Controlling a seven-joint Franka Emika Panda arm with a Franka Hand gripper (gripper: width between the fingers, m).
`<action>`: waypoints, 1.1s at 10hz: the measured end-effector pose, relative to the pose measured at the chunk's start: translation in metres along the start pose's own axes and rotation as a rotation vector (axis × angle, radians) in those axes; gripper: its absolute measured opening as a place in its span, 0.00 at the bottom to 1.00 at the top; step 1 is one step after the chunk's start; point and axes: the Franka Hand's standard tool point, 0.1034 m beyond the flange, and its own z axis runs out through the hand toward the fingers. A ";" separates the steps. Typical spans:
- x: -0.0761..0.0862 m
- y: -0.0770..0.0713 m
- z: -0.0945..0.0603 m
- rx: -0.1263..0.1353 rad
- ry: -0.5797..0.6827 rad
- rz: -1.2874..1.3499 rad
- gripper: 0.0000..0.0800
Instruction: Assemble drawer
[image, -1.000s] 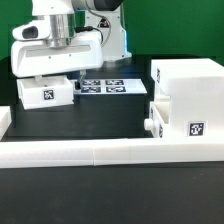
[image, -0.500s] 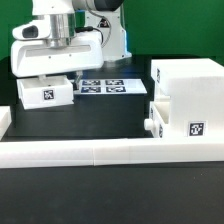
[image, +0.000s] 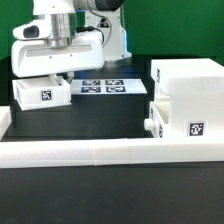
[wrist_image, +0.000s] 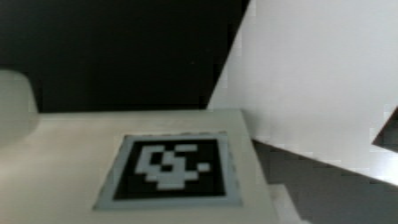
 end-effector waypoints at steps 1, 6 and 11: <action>0.001 0.000 -0.001 -0.001 0.001 -0.001 0.05; 0.044 -0.017 -0.027 -0.022 0.030 -0.143 0.05; 0.113 -0.037 -0.055 0.044 -0.011 -0.242 0.05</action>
Offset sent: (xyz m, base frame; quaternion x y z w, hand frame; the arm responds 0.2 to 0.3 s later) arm 0.0098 0.0086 0.0146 -0.0198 -0.0044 -0.0317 0.9993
